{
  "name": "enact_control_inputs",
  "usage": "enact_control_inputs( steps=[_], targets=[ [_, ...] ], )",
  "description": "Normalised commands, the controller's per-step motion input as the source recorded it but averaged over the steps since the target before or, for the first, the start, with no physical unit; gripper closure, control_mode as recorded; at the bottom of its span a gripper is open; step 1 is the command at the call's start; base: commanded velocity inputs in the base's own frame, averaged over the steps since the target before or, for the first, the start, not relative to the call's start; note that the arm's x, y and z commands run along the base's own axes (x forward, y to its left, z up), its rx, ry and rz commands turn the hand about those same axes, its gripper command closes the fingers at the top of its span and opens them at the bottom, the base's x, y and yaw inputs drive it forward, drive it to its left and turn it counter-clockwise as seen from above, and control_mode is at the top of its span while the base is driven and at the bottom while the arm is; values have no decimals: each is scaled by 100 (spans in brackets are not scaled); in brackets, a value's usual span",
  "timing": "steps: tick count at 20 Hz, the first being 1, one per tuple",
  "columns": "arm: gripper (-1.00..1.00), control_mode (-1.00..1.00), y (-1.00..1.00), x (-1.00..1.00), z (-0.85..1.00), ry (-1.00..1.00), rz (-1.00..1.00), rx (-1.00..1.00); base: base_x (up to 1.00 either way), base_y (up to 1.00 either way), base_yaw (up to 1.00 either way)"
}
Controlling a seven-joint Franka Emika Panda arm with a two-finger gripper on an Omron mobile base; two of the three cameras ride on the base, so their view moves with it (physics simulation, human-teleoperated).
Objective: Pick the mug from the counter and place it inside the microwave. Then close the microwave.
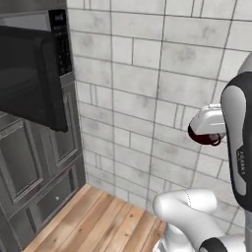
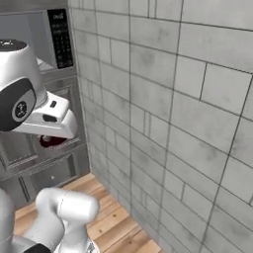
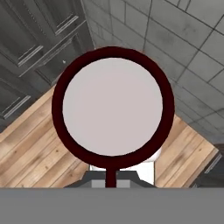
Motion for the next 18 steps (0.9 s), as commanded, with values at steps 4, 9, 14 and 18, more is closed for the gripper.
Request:
enact_control_inputs(
  steps=[4, 9, 14, 18],
  targets=[
    [100, 100, 0, 0, 0, 0, 0, 0, 64, 0, 24],
    [100, 100, 0, 0, 0, 0, 0, 0, 89, -2, 44],
    [100, 100, 0, 0, 0, 0, 0, 0, 86, -6, 49],
    [100, 100, 0, 0, 0, 0, 0, 0, 69, -3, 52]
  ],
)
